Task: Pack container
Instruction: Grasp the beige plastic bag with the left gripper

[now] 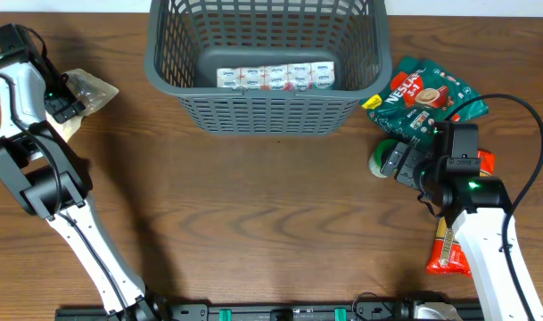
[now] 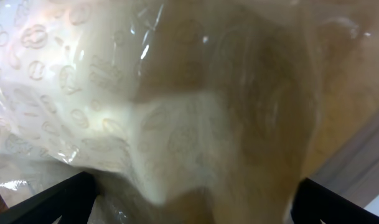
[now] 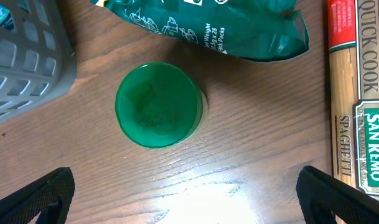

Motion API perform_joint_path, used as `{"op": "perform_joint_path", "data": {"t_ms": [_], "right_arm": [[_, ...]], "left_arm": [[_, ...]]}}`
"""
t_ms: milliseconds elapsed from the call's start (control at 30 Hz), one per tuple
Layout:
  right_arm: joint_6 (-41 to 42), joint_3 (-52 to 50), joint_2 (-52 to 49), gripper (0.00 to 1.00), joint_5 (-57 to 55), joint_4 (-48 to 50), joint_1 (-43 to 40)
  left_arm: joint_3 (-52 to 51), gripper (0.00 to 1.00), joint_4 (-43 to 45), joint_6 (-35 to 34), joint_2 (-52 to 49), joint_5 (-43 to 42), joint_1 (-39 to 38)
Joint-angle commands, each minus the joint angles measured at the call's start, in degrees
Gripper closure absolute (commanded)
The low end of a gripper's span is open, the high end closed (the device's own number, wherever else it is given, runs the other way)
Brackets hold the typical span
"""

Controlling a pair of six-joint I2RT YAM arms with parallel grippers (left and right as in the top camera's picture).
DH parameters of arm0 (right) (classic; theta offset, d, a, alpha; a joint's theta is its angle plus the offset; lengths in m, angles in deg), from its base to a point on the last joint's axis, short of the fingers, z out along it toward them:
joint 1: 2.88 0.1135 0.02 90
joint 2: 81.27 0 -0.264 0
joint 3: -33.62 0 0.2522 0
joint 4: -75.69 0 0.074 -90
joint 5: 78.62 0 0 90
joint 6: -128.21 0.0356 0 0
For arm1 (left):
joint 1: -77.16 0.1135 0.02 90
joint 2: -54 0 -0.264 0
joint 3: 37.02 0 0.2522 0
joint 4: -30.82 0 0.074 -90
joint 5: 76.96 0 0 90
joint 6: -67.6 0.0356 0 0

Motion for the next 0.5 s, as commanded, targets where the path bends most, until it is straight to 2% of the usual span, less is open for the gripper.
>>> {"op": "perform_joint_path", "data": {"t_ms": [0,67,133,200,367,467], "right_arm": [[1.2,1.1,-0.1,0.01,-0.2,-0.1,-0.5],[1.4,1.1,-0.1,0.01,-0.2,-0.1,-0.5],[1.6,1.1,-0.1,0.01,-0.2,-0.1,-0.5],[1.6,1.1,-0.1,0.01,0.0,-0.2,-0.5],[1.6,1.1,-0.1,0.01,0.0,-1.3,-0.5],[1.6,1.1,-0.1,0.01,0.0,-2.0,-0.5]], "left_arm": [[-0.3,0.01,-0.2,-0.5,-2.6,-1.7,0.5],[-0.3,0.01,-0.2,0.8,-2.6,-2.8,0.5],[-0.3,0.09,-0.2,3.8,-2.6,-2.9,0.5],[-0.3,0.11,-0.2,6.3,-2.6,-2.9,0.5],[-0.3,0.36,-0.4,8.1,-2.6,-2.9,0.6],[-0.3,0.59,-0.3,8.1,-2.6,-2.9,0.6]]}}
